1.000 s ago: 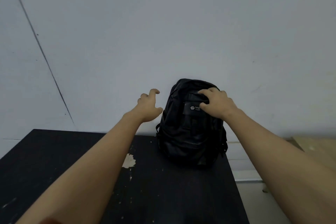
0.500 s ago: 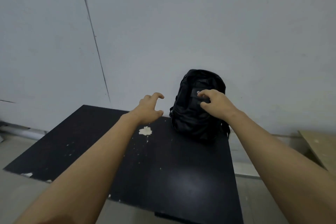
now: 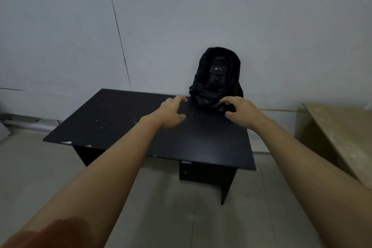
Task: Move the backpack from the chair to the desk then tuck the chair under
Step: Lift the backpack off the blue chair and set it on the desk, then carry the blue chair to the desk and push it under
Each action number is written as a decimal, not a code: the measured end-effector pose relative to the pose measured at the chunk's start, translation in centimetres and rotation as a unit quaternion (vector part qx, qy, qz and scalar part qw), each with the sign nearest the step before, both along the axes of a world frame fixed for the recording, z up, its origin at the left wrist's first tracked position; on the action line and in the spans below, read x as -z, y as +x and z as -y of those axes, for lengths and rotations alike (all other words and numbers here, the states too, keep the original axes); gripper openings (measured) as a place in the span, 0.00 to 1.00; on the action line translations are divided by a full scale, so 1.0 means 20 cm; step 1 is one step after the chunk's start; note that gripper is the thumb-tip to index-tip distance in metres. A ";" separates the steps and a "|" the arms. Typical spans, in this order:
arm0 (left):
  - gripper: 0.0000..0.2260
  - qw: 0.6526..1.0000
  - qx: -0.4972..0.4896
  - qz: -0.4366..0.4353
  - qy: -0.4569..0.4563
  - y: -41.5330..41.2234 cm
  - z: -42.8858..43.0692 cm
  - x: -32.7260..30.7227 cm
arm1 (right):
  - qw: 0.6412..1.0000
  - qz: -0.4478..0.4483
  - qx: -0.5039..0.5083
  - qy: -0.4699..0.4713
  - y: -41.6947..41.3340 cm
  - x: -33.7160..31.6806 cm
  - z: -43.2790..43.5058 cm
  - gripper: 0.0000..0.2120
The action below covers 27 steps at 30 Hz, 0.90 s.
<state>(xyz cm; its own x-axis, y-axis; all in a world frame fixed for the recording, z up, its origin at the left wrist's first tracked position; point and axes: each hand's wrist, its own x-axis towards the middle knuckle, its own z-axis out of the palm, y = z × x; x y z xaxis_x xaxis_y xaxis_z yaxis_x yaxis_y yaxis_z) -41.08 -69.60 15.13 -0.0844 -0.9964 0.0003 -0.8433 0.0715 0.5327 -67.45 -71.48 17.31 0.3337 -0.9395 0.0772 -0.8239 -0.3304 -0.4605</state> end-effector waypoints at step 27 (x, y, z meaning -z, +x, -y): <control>0.21 0.976 -0.110 -0.104 0.155 0.61 -2.95 0.47 | 0.979 0.043 -0.118 0.162 0.82 0.54 -2.88 0.18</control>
